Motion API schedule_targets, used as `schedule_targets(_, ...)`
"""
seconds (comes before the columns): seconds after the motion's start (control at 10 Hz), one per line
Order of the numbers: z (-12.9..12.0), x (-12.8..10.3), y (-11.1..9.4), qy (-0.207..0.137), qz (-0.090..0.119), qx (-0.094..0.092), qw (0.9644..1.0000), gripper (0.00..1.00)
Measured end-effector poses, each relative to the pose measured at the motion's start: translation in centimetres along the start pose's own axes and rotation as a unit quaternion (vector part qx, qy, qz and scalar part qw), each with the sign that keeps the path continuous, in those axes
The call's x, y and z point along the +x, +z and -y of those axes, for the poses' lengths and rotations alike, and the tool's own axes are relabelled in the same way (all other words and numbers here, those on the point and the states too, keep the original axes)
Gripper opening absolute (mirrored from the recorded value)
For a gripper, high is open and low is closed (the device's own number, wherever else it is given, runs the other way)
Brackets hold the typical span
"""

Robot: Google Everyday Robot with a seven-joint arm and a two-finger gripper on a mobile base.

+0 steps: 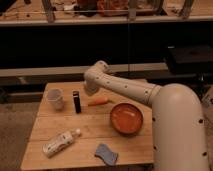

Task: Knock the eraser over

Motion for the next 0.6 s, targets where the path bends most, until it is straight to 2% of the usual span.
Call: schedule_targets(0.6,0.30,-0.68,0.17,-0.010,0.008,0.004,0.9999,0.09)
